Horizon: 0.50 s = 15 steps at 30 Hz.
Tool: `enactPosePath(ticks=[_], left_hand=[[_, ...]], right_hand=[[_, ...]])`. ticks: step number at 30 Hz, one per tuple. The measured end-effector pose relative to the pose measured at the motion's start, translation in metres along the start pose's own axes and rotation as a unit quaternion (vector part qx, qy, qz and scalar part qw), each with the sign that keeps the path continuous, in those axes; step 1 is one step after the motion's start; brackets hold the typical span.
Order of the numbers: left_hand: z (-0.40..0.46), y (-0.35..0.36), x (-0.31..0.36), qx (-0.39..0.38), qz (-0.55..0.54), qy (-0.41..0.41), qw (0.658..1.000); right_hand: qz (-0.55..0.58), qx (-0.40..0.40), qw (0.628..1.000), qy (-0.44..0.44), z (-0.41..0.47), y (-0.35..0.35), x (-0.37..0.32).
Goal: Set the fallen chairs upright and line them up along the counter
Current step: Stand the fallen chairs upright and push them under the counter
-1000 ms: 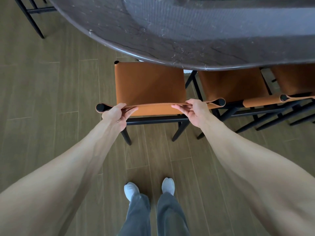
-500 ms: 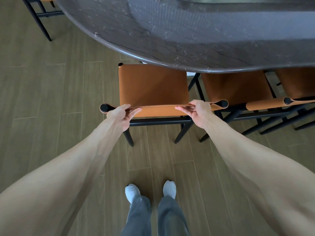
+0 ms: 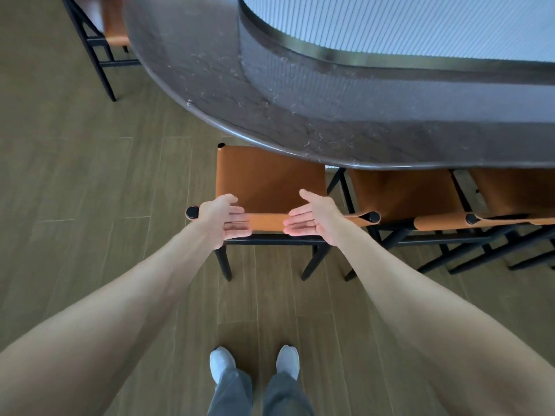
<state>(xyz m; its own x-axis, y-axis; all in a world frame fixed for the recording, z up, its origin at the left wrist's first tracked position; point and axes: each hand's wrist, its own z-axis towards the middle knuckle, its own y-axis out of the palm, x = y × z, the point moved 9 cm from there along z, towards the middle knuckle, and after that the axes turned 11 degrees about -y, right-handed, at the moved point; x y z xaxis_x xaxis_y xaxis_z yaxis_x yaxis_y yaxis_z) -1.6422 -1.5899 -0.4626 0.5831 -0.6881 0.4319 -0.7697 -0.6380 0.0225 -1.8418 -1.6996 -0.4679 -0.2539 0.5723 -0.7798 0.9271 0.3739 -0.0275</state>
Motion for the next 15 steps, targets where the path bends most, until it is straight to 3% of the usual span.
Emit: enactPosePath(ticks=[3, 7, 15], left_hand=[[-0.053, -0.001, 0.055, -0.001, 0.025, 0.16, 0.987], [-0.141, -0.015, 0.107, 0.011, -0.004, 0.367, 0.93], [-0.216, -0.054, 0.13, 0.021, -0.038, 0.481, 0.875]], right_hand=[[0.03, 0.034, 0.985, -0.165, -0.021, 0.005, -0.076], [-0.015, 0.06, 0.928, -0.367, -0.074, 0.018, -0.161], [-0.009, 0.046, 0.884, -0.465, -0.13, 0.05, -0.215]])
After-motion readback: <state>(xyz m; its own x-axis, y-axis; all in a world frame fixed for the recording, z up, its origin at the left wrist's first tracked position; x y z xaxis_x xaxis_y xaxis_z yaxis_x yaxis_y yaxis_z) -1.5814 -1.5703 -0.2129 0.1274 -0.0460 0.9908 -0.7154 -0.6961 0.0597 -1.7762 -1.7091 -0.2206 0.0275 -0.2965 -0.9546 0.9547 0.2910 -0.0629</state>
